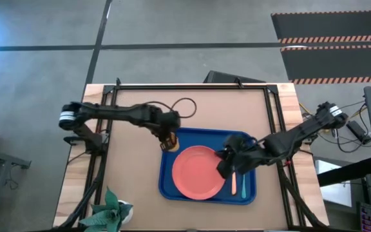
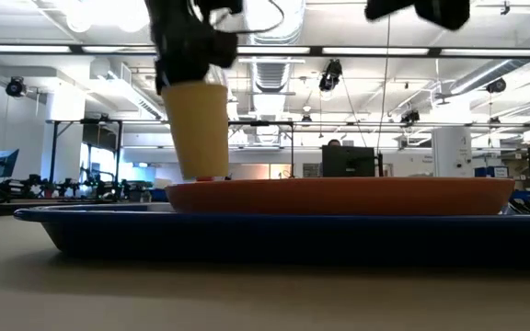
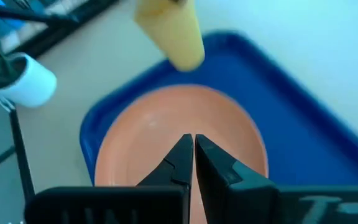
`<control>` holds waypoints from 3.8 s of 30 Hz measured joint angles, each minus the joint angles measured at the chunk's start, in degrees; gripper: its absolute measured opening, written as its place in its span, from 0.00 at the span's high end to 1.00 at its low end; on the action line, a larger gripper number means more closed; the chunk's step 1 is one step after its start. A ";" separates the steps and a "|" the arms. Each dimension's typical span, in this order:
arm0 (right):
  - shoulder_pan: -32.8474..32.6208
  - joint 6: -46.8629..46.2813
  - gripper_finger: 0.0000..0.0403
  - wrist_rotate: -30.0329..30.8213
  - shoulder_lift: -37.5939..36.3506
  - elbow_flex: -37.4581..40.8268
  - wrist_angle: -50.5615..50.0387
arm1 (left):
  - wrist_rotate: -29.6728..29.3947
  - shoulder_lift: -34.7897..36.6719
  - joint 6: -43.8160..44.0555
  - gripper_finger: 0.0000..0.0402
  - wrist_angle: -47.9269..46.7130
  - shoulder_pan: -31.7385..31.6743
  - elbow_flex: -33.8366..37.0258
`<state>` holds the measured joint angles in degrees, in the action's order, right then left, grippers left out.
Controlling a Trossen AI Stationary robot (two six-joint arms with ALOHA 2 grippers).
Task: Pick and place plate/cup/fork/spoon on tray
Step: Put the yellow cup in the top left corner of the blue tray, then adjust the light orange fork on the blue tray
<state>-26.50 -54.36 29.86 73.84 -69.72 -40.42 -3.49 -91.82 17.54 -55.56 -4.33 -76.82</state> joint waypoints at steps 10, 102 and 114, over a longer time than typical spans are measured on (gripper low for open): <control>0.00 1.91 0.98 1.68 -1.88 -0.02 0.17 | -0.09 -5.53 -4.66 1.00 1.28 -4.23 -0.50; -2.19 -38.77 0.98 -21.37 5.54 3.72 -23.26 | 1.33 14.89 -8.90 0.75 8.53 -4.67 -10.55; 0.97 -41.10 0.82 -22.77 13.30 5.24 -17.78 | -0.11 20.20 -14.14 0.75 8.17 -4.67 -5.69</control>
<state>-25.53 -95.46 7.09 87.13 -64.48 -58.20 -3.60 -71.62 3.39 -47.39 -8.99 -82.51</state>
